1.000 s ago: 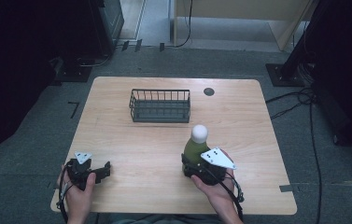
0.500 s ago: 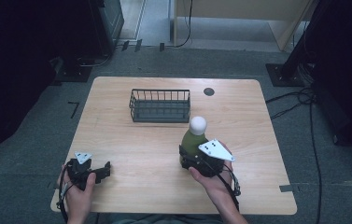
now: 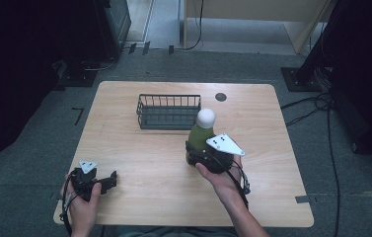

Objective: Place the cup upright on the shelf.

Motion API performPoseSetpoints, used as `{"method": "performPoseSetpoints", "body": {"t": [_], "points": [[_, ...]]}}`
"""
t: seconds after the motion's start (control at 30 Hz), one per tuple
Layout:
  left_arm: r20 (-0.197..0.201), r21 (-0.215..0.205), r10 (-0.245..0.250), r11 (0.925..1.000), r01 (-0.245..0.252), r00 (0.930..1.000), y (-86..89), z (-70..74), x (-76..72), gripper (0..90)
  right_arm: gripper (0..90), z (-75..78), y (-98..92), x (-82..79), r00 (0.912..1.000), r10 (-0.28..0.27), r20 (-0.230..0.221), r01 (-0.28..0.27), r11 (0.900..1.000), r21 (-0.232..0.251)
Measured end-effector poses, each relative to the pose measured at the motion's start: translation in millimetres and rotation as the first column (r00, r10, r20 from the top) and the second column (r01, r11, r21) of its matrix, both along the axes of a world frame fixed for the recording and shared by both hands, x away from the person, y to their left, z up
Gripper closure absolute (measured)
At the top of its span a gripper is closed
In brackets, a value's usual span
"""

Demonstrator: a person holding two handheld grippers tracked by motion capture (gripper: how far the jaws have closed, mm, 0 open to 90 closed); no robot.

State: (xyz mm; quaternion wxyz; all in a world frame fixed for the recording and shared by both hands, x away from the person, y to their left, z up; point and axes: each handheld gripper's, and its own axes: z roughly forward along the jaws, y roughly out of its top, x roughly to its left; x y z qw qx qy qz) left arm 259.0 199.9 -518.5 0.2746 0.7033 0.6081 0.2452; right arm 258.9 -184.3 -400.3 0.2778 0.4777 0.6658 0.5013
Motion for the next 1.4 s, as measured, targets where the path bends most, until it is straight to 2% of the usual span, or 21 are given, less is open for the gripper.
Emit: {"method": "performPoseSetpoints", "body": {"t": [0.5,0.83,1.4], "points": [[0.001,-0.002,-0.003,1.0000,0.003,1.0000,-0.3,0.0,0.0,0.0,20.4,18.8,12.5,30.7,0.9982,-0.024,0.054,0.025,1.000,-0.017],[0.001,-0.001,-0.007,1.0000,0.007,1.0000,-0.5,0.0,0.0,0.0,20.4,38.4,18.7,55.8,0.9922,-0.053,0.113,0.058,0.998,-0.036],[0.001,-0.001,-0.011,0.9999,0.011,0.9999,-0.6,0.0,0.0,0.0,20.4,57.1,30.0,101.7,0.9833,-0.100,0.152,0.107,0.994,-0.037]]}}
